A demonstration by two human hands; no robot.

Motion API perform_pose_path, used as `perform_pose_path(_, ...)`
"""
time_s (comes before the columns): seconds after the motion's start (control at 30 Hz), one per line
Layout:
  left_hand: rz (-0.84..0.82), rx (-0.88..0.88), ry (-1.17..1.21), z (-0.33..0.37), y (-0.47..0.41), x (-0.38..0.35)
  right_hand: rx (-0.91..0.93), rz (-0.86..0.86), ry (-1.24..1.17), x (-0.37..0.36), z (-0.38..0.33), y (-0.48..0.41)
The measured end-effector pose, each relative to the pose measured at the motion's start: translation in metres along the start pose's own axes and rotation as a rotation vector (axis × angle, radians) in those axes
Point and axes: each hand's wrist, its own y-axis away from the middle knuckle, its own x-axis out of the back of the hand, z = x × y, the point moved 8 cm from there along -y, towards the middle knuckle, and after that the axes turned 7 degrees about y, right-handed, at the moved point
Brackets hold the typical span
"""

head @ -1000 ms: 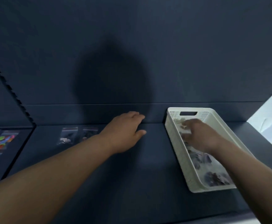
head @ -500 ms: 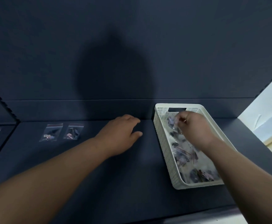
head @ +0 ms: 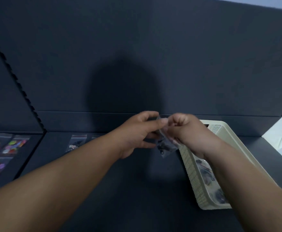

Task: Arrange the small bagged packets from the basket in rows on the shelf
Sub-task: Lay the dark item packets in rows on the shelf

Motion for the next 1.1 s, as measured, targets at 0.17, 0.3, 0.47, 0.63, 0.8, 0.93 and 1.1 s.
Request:
perform_pose_path(0.17,0.114,-0.027,-0.041,-0.006,0.004,0.027,-0.018,-0.068,-0.036,-0.031,0.004,-0.007)
perform_pose_path(0.3,0.264,-0.031,-0.012,-0.01,0.01,0.061,-0.082,-0.053,-0.038,-0.044,0.013,-0.017)
perform_pose_path(0.47,0.408,0.008,0.008,-0.022,0.028,0.106,-0.162,-0.246,0.097,-0.087,0.023,-0.023)
perform_pose_path(0.63,0.461,0.01,0.021,-0.028,0.045,0.135,-0.042,-0.162,0.463,-0.107,0.023,-0.046)
perform_pose_path(0.8,0.504,0.012,0.05,-0.039,0.059,0.16,0.242,0.071,0.802,-0.116,0.006,-0.012)
perform_pose_path(0.93,0.55,0.032,0.085,-0.046,0.065,0.175,0.171,-0.124,1.008,-0.148,0.038,0.004)
perform_pose_path(1.1,0.569,0.038,0.108,-0.047,0.071,0.185,0.306,-0.158,0.98,-0.173,0.043,-0.027)
